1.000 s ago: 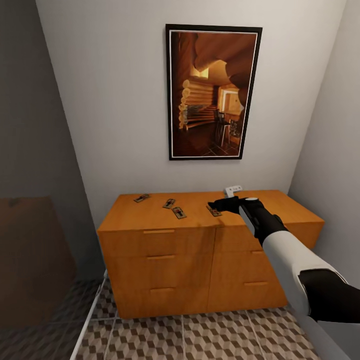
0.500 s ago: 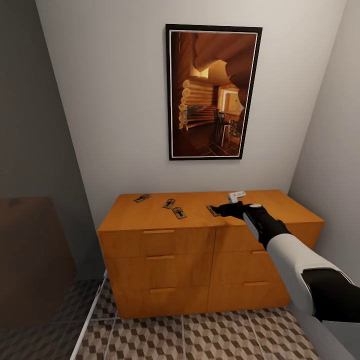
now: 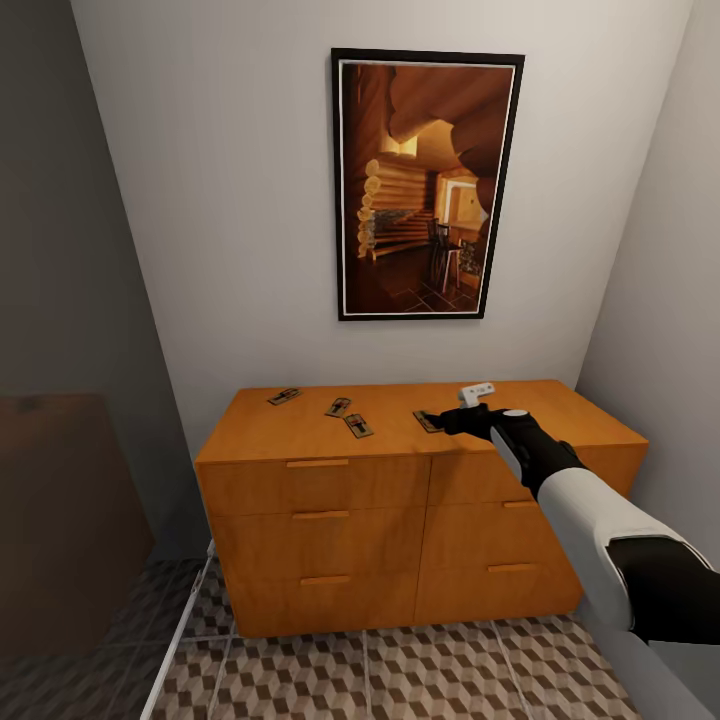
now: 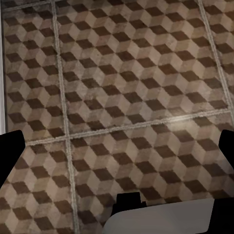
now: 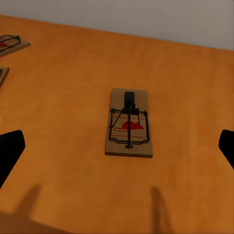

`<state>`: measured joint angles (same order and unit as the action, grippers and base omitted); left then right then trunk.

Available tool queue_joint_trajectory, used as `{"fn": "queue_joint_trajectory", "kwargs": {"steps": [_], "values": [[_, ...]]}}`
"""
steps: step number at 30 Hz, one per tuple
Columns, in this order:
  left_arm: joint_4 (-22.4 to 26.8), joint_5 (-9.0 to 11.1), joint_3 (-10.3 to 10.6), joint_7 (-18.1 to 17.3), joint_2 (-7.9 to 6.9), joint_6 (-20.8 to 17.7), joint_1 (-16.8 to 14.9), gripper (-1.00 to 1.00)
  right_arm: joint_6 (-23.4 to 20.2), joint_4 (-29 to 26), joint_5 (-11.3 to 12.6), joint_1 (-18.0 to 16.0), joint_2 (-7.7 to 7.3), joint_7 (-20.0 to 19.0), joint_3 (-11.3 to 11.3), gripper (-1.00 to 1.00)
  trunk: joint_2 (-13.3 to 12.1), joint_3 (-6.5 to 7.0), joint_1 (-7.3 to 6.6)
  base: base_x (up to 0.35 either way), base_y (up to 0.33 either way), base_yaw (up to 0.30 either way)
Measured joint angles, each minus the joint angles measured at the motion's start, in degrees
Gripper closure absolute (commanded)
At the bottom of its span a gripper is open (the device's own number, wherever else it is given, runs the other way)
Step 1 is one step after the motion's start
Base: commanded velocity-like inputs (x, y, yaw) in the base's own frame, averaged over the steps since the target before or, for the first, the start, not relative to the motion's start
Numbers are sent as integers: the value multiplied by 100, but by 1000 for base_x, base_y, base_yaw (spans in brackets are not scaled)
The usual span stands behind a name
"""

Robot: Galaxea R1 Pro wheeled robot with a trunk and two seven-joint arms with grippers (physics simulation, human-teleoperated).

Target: Take the four mousetraps from the cabinet in the bathroom and place them on the bathroom floor. Make sure all four end up on the same floor surface, and ensure that at least two of them are either under or directly next to the same bathroom sink.

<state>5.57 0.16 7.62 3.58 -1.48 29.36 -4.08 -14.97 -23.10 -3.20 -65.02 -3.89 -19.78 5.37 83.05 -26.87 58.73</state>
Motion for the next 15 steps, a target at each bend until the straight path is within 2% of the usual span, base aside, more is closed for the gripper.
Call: {"fn": "queue_joint_trajectory", "kwargs": {"steps": [15], "values": [[0,0,0,0,0,-1,0,-100,1,1,-6,0,-11,-196,1,-100,0,0,0,0,0,0]]}}
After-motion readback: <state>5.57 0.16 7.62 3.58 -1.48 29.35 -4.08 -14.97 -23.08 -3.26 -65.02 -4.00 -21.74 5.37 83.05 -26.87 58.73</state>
